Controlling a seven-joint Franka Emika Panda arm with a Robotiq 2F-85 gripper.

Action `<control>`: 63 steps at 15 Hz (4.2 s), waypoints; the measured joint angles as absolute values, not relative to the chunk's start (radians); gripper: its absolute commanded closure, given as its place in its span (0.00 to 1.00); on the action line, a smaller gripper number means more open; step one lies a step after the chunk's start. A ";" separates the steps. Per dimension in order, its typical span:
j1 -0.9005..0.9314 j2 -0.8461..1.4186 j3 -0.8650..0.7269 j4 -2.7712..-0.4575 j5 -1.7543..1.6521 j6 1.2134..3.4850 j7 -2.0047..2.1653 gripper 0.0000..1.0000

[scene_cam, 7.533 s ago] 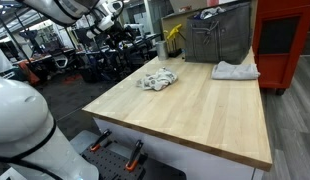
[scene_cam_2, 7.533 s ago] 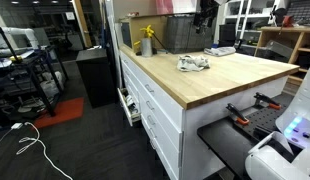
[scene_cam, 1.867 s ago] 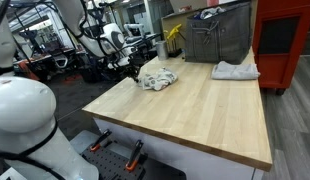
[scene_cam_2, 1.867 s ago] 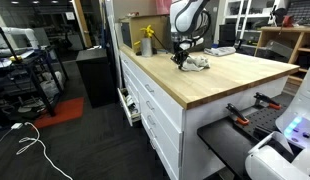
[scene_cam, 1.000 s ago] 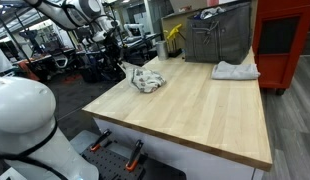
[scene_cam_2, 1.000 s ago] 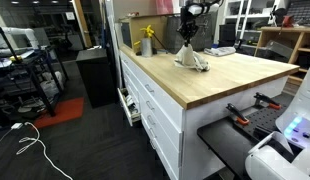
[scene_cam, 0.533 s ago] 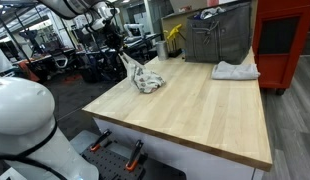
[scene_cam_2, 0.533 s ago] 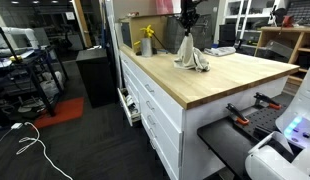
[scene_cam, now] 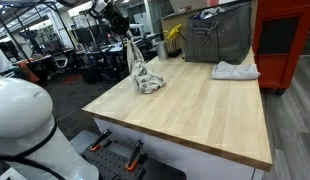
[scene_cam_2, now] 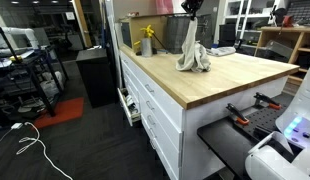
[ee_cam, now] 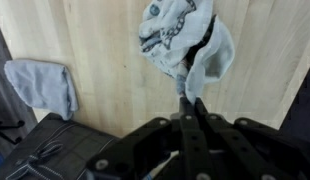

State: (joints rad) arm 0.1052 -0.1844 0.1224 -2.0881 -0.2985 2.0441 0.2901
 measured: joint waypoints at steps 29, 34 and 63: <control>-0.054 -0.152 0.034 -1.968 -0.795 2.016 0.309 0.99; -0.070 -0.144 -0.001 -1.969 -0.867 1.994 0.320 0.99; 0.087 -0.158 0.151 -1.713 -0.500 1.786 0.417 0.99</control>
